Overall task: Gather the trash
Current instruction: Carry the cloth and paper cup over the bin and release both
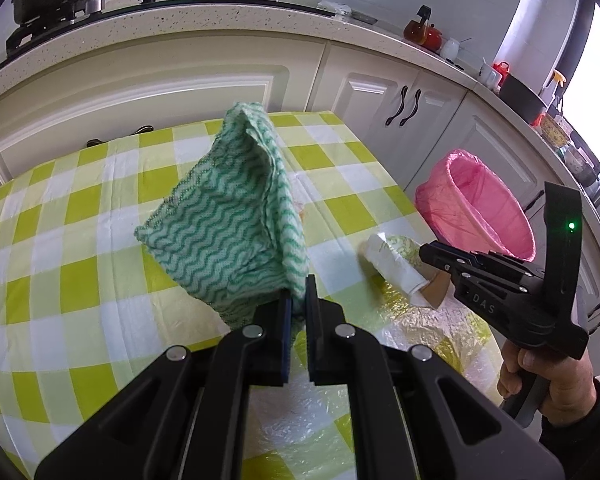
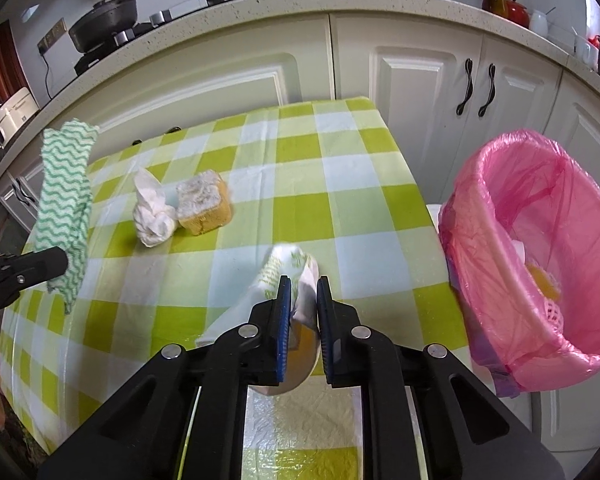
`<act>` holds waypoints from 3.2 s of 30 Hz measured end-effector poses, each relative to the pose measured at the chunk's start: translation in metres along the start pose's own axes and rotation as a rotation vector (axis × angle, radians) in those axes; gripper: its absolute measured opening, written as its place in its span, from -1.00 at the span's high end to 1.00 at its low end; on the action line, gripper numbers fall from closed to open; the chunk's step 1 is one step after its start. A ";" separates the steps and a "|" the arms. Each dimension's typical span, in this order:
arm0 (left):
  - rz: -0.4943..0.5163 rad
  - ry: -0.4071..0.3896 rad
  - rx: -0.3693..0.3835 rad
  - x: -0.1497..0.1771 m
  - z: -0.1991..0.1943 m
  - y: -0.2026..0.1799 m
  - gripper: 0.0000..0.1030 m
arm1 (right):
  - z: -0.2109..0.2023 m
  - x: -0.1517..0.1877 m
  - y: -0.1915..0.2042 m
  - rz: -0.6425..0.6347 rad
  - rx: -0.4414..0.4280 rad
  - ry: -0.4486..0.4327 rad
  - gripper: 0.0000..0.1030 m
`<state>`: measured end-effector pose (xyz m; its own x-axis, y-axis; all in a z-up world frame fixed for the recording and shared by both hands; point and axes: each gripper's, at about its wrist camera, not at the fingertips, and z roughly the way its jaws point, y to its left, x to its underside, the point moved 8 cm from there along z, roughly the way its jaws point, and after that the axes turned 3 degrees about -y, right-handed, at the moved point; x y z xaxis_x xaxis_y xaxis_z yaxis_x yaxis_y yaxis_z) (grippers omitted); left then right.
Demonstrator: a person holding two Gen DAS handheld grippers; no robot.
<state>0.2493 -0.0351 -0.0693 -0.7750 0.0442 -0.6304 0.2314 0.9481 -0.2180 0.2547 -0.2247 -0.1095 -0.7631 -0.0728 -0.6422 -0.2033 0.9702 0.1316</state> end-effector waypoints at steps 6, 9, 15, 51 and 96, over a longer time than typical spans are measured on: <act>0.010 0.001 0.003 -0.001 0.000 -0.009 0.89 | -0.011 -0.004 -0.001 -0.002 -0.013 -0.021 0.73; 0.016 0.000 0.006 -0.002 0.000 -0.012 0.89 | -0.017 -0.004 -0.003 -0.002 -0.016 -0.030 0.74; 0.031 -0.008 0.014 -0.008 -0.002 -0.022 0.89 | -0.038 -0.011 -0.008 0.001 -0.022 -0.068 0.74; 0.273 0.022 0.347 -0.106 0.103 -0.309 0.88 | -0.104 -0.067 -0.278 0.202 0.259 -0.218 0.73; 0.171 -0.008 0.260 -0.090 0.096 -0.245 0.15 | -0.108 -0.035 -0.269 0.248 0.267 -0.199 -0.08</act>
<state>0.3192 -0.3017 -0.0309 -0.7078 0.1926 -0.6796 0.5015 0.8146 -0.2914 0.2698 -0.5081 -0.0410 -0.6298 0.1909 -0.7529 0.1580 0.9805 0.1165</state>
